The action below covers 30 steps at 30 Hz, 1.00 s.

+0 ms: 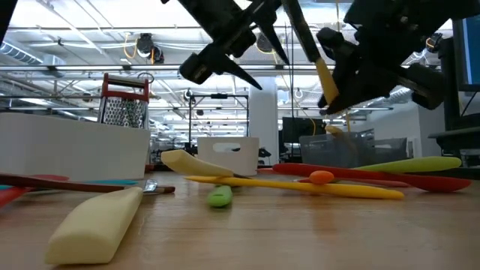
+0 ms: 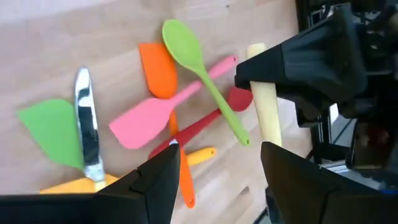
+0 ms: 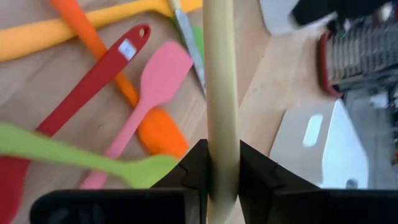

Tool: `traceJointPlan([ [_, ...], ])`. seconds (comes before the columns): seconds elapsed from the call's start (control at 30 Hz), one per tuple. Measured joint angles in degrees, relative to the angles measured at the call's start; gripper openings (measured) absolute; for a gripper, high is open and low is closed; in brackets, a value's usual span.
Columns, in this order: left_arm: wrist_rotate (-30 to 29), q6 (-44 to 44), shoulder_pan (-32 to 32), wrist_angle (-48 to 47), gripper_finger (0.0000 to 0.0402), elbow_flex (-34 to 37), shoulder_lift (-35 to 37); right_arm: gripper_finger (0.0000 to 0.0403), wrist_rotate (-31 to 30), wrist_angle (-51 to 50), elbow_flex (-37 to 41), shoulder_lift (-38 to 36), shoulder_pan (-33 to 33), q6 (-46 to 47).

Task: Pick & Place Kitchen Items
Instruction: Put the yellow table knife into the black bin

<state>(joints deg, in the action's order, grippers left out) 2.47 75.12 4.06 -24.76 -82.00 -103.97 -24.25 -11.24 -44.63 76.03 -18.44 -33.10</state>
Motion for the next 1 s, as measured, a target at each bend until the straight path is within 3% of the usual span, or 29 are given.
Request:
traceJointPlan([
  [0.13, -0.8, -3.7, -0.9, -3.9, 0.0230, 0.1, 1.5, 0.0046, 0.0, -6.3, 0.0, -2.7, 0.0, 4.4],
  [0.37, -7.5, -11.3, -1.5, -8.4, 0.0230, 0.0, 5.0, 0.0046, 0.8, -17.6, 0.0, -8.0, 0.1, 13.9],
  [0.53, -14.0, -16.4, -1.5, -11.5, 0.0230, 0.0, 6.4, 0.0046, 8.8, -19.1, 0.0, -13.0, 1.4, 23.9],
  [0.7, -17.8, -18.3, -1.5, -11.3, 0.0230, -0.1, 7.0, 0.0046, 18.1, -18.2, 0.0, -17.9, 3.8, 39.5],
  [1.0, -23.7, -29.9, -1.3, -11.7, 0.0230, 0.0, 6.9, 0.0046, 36.1, -18.6, 0.0, -22.7, 9.6, 76.9],
])
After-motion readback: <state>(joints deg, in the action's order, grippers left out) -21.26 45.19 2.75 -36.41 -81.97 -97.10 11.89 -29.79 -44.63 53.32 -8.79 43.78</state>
